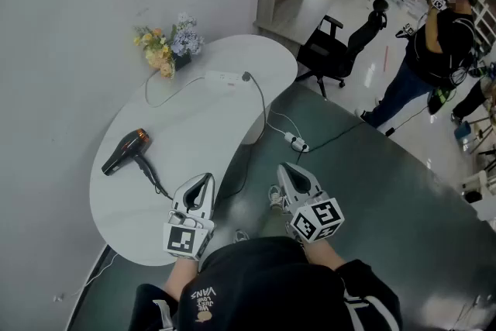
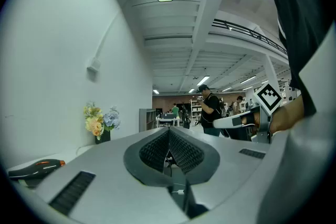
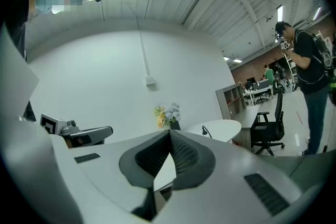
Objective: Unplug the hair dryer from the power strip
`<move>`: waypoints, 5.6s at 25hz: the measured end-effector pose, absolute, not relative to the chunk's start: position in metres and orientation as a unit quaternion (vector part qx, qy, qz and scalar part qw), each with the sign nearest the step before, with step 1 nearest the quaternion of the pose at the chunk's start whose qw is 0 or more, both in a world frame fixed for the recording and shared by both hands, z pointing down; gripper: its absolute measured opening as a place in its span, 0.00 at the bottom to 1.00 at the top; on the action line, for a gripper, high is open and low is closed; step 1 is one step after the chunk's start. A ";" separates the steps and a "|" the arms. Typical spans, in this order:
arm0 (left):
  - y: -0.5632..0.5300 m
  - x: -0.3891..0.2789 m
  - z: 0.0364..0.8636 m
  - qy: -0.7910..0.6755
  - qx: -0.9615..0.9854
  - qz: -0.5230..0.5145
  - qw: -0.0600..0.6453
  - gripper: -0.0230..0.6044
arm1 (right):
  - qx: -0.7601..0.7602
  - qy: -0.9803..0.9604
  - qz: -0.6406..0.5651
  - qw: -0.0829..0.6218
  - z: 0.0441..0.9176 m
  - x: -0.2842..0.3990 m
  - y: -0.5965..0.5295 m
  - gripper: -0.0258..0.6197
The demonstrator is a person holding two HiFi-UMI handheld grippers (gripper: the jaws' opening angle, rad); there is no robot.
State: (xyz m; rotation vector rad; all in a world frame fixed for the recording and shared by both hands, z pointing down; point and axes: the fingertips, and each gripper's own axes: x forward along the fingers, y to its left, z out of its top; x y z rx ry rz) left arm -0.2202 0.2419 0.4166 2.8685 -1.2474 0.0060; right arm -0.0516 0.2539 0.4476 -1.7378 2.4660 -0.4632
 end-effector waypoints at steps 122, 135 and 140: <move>-0.206 -0.077 0.642 -0.320 0.886 0.336 -0.026 0.39 | -0.321 0.918 -0.100 -0.210 0.631 -0.017 -0.219 0.29; -0.211 -0.064 0.670 -0.262 0.873 0.402 -0.080 0.40 | -0.281 0.932 -0.069 -0.220 0.638 -0.028 -0.221 0.20; -0.212 -0.063 0.677 -0.250 0.868 0.420 -0.088 0.39 | -0.275 0.934 -0.065 -0.217 0.640 -0.029 -0.221 0.18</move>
